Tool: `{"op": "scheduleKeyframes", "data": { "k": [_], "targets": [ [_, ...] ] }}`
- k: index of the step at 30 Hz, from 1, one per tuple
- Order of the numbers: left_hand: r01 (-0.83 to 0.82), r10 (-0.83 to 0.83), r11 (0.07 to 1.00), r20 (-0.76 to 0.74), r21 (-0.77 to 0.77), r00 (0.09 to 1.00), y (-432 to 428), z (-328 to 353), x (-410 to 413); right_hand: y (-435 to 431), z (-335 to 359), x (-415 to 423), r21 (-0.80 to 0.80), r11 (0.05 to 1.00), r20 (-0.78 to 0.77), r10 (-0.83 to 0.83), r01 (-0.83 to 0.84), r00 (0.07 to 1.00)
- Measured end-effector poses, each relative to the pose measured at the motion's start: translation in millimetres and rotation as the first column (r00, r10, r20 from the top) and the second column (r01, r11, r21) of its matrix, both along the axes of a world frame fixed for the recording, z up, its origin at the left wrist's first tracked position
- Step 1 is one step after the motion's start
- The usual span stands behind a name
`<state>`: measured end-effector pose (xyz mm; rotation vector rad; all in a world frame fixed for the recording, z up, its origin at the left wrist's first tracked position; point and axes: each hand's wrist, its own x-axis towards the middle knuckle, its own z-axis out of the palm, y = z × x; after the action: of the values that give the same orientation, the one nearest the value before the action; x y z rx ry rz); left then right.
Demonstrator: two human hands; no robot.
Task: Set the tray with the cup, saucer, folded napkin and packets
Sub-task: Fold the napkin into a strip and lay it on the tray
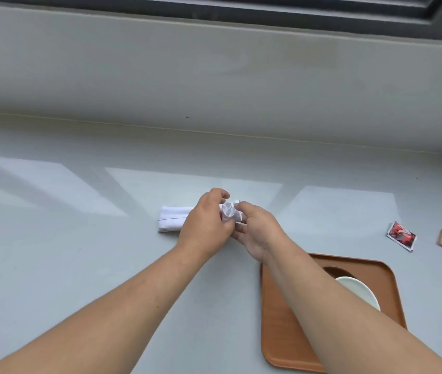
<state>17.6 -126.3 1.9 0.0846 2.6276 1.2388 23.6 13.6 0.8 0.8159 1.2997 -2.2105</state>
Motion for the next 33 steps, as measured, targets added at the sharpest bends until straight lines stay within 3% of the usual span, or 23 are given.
{"op": "scheduleKeyframes", "data": {
  "k": [3,6,9,11,13,15,17,21,24,26,29,33],
  "targets": [
    [0.040,-0.053,0.991,0.101,0.129,0.993,3,-2,7,9,-3,3,0.030,0.998,-0.091,0.058,-0.056,0.994],
    [0.059,-0.105,0.968,0.180,0.244,0.978,1,0,12,11,-4,3,0.253,0.965,-0.040,0.084,-0.072,0.996],
    [0.078,-0.081,0.996,0.058,0.048,0.995,-11,7,9,16,8,0,0.465,0.868,-0.059,0.227,-0.175,0.972],
    [0.082,-0.078,0.994,0.053,-0.076,0.996,-20,12,3,24,22,-2,0.497,0.828,-0.115,0.358,-0.258,0.927],
    [0.133,-0.115,0.987,0.187,-0.087,0.976,-27,20,-4,34,34,-4,0.493,0.790,-0.133,0.483,-0.365,0.865],
    [0.166,-0.167,0.986,0.346,0.034,0.923,-28,26,-8,42,43,-6,0.510,0.736,-0.127,0.577,-0.445,0.807],
    [0.150,-0.201,0.977,0.431,0.151,0.880,-25,26,-8,45,45,-6,0.497,0.749,-0.124,0.561,-0.438,0.819],
    [0.074,-0.213,0.952,0.472,0.297,0.855,-12,21,3,47,39,-1,0.434,0.853,-0.080,0.357,-0.290,0.931],
    [0.044,-0.266,0.916,0.523,0.398,0.810,0,21,19,57,38,7,0.442,0.842,-0.074,0.378,-0.310,0.923],
    [0.092,-0.309,0.921,0.564,0.379,0.766,8,20,33,69,44,8,0.494,0.822,-0.076,0.365,-0.283,0.928],
    [0.174,-0.342,0.933,0.618,0.316,0.708,21,15,65,92,51,6,0.653,0.707,-0.053,0.401,-0.272,0.915],
    [0.144,-0.294,0.952,0.678,0.270,0.674,39,3,108,113,44,12,0.768,0.527,0.048,0.519,-0.364,0.853]
  ]
}}
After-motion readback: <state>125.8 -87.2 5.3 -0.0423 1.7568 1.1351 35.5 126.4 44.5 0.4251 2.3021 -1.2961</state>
